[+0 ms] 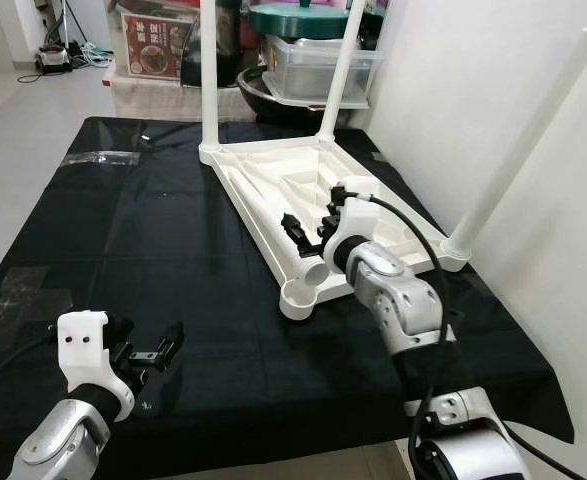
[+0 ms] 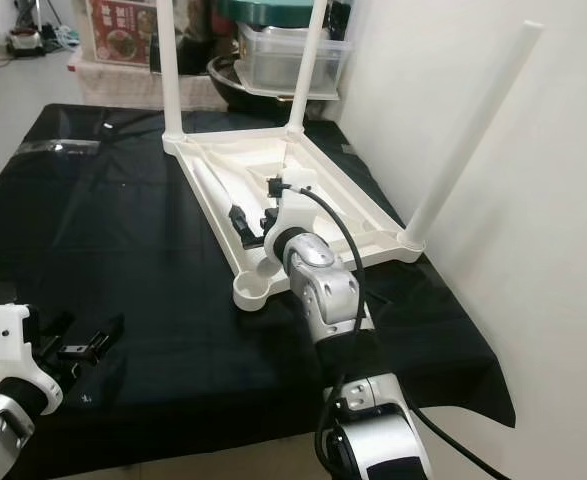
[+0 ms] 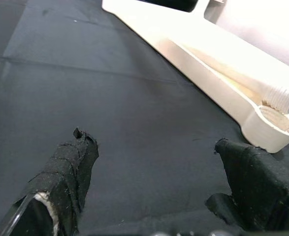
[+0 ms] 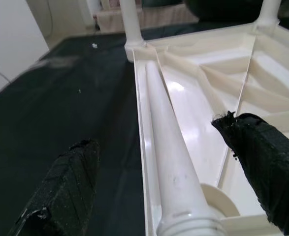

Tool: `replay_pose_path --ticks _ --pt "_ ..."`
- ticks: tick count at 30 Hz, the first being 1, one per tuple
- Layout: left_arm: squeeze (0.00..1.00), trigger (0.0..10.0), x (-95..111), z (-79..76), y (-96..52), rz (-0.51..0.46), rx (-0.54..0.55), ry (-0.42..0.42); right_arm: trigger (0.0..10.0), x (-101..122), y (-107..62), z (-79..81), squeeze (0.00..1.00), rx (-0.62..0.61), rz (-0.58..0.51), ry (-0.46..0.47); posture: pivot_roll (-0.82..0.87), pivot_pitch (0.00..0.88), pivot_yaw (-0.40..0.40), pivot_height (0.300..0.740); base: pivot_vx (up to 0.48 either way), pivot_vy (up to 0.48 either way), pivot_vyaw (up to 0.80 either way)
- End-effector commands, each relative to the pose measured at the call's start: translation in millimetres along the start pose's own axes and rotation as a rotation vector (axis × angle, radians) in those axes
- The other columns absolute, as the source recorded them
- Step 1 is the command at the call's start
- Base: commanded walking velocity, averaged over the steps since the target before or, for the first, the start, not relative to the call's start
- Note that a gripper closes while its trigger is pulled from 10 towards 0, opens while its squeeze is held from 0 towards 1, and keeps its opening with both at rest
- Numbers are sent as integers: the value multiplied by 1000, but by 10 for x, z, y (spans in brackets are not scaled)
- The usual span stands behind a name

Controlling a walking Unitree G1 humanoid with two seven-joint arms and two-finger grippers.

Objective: Building children table

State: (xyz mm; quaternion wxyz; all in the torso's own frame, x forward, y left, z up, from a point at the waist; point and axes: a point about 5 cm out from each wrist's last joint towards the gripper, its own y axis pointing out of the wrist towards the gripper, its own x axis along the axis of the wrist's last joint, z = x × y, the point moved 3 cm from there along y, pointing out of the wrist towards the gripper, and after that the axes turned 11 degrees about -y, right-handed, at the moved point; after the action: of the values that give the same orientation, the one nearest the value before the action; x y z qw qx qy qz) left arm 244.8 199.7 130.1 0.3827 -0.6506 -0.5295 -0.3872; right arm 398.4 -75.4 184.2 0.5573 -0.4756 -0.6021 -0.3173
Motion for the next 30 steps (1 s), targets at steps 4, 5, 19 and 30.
replay_pose_path --ticks 4,5,19,30 --pt "0 10000 -35 -8 -2 8 2 -9 10000 -196 70 -68 0 24 51 -15 139 0 -143 740 0 0 0" --pt "0 10000 -36 -12 -2 8 2 -9 10000 -276 88 -89 0 39 66 -7 139 0 -143 740 0 0 0" --pt "0 10000 -44 -23 7 13 -2 -8 10000 -753 73 -96 0 86 200 127 150 0 -145 740 0 0 0" --pt "0 10000 -45 -12 16 18 -3 -2 5137 -786 123 -119 0 22 180 165 157 0 -145 740 0 0 0"
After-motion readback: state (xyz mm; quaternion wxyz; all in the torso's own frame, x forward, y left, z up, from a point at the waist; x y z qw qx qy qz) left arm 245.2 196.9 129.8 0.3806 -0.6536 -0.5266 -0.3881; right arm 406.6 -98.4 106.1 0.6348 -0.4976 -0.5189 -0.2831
